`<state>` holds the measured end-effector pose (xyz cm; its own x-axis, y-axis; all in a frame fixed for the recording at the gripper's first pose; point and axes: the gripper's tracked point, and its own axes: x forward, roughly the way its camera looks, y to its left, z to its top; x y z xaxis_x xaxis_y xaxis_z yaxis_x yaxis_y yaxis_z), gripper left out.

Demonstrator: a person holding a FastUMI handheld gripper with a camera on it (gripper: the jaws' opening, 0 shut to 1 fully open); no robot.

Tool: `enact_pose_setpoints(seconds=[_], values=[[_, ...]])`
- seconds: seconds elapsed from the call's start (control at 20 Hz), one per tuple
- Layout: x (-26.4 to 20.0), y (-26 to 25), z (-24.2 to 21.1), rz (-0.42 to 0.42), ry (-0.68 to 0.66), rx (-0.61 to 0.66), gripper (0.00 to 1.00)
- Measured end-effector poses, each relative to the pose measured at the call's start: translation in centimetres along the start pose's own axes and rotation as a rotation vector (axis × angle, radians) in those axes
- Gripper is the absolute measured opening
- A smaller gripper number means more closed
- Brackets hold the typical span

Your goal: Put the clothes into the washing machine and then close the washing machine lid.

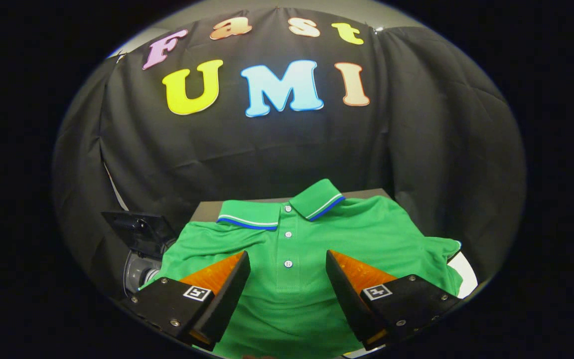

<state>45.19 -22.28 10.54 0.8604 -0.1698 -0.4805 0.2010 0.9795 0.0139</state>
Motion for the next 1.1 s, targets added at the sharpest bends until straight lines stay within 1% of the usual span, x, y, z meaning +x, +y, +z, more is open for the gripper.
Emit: enact_pose_setpoints(seconds=[0.15, 0.35, 0.5, 0.6, 0.75, 0.85, 0.95, 1.0, 1.05, 1.1], values=[[1.0, 0.3, -0.8, 0.028, 0.051, 0.042, 0.95], [1.3, 0.4, -1.1, 0.038, 0.082, 0.039, 0.94], [1.6, 0.4, -1.0, 0.02, 0.124, 0.02, 0.93], [1.9, 0.6, -1.2, 0.008, 0.141, -0.061, 0.94], [1.6, -0.1, -1.2, -0.007, 0.136, -0.02, 0.94], [1.6, -0.2, -1.2, -0.025, 0.133, -0.019, 0.9], [1.7, -0.7, -0.9, -0.055, 0.112, 0.007, 0.71], [1.9, -1.1, -0.7, -0.081, 0.092, 0.02, 0.51], [1.9, -1.0, -0.6, -0.093, 0.08, 0.009, 0.37], [1.9, -0.9, -0.6, -0.091, 0.084, -0.045, 0.23]])
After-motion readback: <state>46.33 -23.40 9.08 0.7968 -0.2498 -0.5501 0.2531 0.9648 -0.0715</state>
